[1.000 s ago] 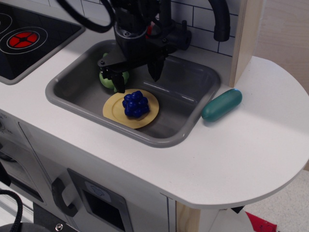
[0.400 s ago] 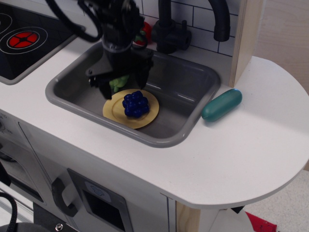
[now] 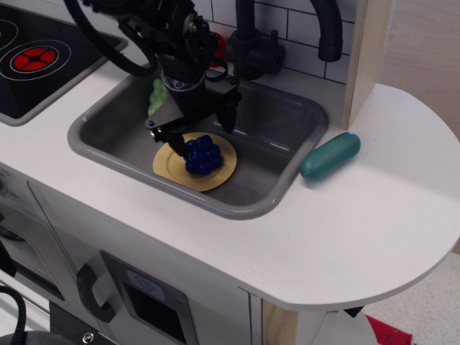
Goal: Take blueberries off plate sink
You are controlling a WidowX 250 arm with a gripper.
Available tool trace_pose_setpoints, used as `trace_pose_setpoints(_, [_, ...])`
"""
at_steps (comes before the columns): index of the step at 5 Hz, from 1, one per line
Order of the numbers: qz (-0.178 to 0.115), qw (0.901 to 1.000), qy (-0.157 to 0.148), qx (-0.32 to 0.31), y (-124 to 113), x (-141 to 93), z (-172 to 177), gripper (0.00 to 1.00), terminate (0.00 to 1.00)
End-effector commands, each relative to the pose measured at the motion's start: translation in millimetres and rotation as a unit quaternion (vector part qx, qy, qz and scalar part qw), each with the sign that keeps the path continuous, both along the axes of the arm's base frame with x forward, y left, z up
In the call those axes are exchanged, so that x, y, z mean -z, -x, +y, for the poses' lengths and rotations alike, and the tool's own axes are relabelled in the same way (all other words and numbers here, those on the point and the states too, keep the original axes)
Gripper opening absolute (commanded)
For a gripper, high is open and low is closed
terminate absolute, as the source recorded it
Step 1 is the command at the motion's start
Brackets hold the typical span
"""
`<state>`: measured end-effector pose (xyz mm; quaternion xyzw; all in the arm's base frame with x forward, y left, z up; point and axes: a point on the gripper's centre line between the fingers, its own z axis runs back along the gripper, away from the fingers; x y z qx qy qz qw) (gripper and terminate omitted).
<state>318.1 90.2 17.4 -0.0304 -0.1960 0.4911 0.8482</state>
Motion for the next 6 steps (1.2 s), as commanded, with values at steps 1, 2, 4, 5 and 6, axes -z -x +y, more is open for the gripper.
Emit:
trace_pose_setpoints(1, [0.011,0.9968,-0.072,-0.033,-3,5,2,1.00,0.00])
trace_pose_setpoints(2, [0.013,0.9957,-0.085,-0.034,-3,13,0,1.00,0.00])
trace_pose_setpoints(4, [0.008,0.9967,-0.069,-0.042,-2,9,-2,0.00,0.00])
trace_pose_setpoints(5, [0.003,0.9963,-0.066,-0.054,-3,-3,-2,0.00,0.00])
trace_pose_setpoints(6, [-0.019,0.9965,-0.042,-0.070,-4,-27,-8,0.00,0.00])
